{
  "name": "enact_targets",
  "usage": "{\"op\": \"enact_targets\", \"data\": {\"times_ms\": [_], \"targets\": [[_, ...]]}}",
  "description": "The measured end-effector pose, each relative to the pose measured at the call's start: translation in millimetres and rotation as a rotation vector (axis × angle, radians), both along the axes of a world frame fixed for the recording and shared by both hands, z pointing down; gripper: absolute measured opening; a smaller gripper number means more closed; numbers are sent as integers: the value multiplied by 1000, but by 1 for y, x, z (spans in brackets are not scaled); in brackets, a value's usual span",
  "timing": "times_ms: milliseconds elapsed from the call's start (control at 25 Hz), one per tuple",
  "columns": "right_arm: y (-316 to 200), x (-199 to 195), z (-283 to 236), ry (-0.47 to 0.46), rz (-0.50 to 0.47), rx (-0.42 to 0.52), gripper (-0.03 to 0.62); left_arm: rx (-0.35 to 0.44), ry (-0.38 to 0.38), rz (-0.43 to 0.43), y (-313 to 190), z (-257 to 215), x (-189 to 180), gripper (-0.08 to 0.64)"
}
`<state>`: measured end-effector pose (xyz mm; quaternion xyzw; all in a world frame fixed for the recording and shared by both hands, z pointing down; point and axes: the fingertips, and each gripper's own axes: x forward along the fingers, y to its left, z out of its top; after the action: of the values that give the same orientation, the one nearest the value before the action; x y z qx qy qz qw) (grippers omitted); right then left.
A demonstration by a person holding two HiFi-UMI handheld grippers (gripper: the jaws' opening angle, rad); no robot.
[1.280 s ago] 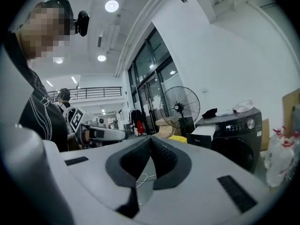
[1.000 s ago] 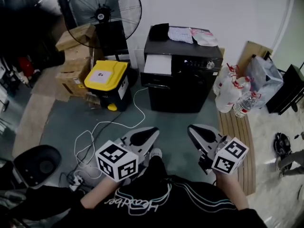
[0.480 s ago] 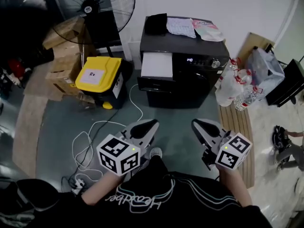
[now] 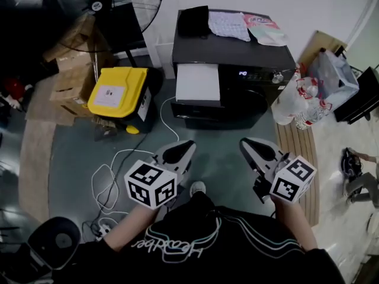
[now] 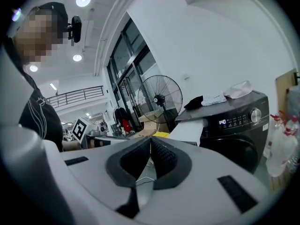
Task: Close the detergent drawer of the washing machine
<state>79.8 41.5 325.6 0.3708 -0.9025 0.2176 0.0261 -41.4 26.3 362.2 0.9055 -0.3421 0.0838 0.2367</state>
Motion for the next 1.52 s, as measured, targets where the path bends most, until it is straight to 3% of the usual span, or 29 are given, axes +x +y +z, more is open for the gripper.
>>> {"op": "enact_targets", "data": {"times_ms": [720,1120,1520], "targets": [[-85,2,56,-6,84,-109,28,-51,-91,10,-126,76,-17,34],[-104,13,79,1,126,-166,28,-65,-168,17,-161,120,-13,34],[-121,7,95,-29,121,-203,28,-85,-175,16,-178,136,-11,34]]}}
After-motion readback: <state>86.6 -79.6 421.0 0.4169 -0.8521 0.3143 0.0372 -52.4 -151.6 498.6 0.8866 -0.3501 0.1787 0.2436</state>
